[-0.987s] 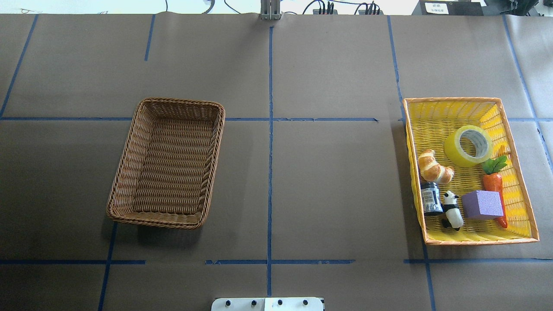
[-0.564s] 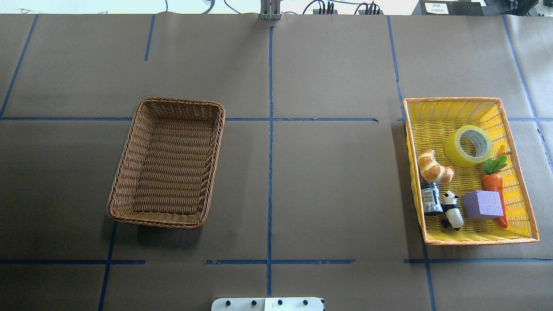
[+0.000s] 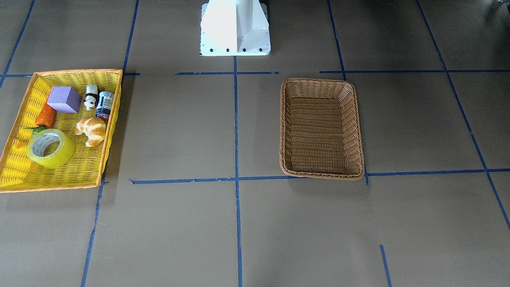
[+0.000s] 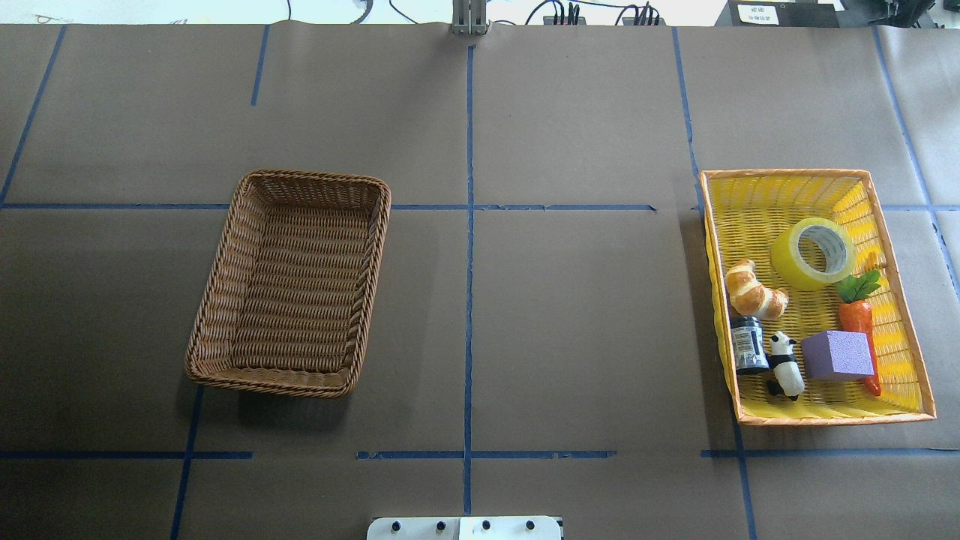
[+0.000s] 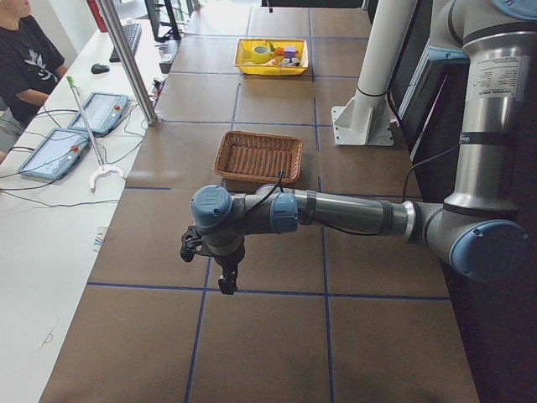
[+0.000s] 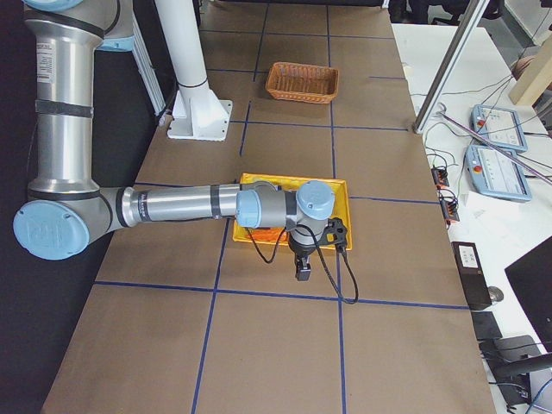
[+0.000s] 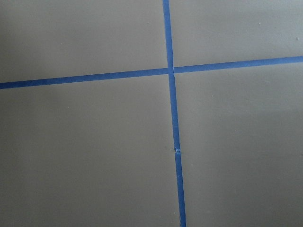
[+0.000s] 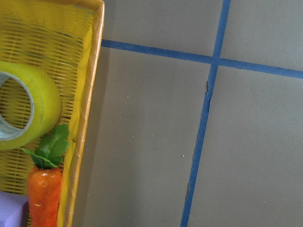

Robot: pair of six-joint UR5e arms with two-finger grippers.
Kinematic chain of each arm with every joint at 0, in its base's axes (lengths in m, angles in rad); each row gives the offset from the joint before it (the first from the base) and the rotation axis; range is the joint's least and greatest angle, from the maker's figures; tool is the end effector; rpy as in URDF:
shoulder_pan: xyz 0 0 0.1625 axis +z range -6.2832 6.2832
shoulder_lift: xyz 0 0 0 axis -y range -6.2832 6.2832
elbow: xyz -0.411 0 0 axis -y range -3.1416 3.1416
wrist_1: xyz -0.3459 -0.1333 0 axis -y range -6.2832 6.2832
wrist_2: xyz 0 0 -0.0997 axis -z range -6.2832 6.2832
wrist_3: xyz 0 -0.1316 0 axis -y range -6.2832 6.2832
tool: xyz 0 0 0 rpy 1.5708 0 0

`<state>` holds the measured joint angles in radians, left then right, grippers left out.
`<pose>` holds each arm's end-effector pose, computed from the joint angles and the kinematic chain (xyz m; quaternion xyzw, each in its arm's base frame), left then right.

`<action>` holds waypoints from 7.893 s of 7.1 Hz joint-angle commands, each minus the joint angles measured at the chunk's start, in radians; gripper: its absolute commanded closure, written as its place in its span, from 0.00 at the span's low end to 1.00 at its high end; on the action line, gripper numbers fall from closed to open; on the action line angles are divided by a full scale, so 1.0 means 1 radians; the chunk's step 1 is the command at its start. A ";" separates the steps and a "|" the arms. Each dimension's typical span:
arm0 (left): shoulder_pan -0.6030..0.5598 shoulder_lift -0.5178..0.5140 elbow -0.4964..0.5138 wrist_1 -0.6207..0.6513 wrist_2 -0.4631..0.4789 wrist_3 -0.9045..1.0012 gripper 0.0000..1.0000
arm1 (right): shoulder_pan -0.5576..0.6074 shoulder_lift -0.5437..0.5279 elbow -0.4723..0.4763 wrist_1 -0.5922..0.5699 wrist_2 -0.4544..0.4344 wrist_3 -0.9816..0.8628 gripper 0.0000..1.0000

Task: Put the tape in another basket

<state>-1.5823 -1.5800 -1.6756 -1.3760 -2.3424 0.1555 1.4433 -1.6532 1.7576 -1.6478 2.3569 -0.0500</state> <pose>-0.0466 -0.4387 0.6362 -0.0059 0.3778 0.0514 0.9244 -0.0126 -0.4142 0.6263 -0.0022 -0.3832 -0.0871 0.9196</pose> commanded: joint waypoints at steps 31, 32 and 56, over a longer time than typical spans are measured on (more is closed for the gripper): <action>0.456 -0.211 -0.384 -0.372 -0.069 -0.990 0.00 | -0.532 0.286 0.163 0.741 0.070 1.357 1.00; 0.505 -0.242 -0.386 -0.482 -0.098 -1.143 0.00 | -0.575 0.296 0.164 0.854 0.039 1.492 0.99; 1.156 -0.506 -0.322 -1.649 0.606 -2.180 0.83 | -0.942 0.395 0.154 1.754 -0.367 2.218 0.89</action>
<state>-0.4282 -2.0862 -1.9972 -3.0238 -1.7416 -2.0250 0.5048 -1.2590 1.9127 0.1059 1.9924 2.1711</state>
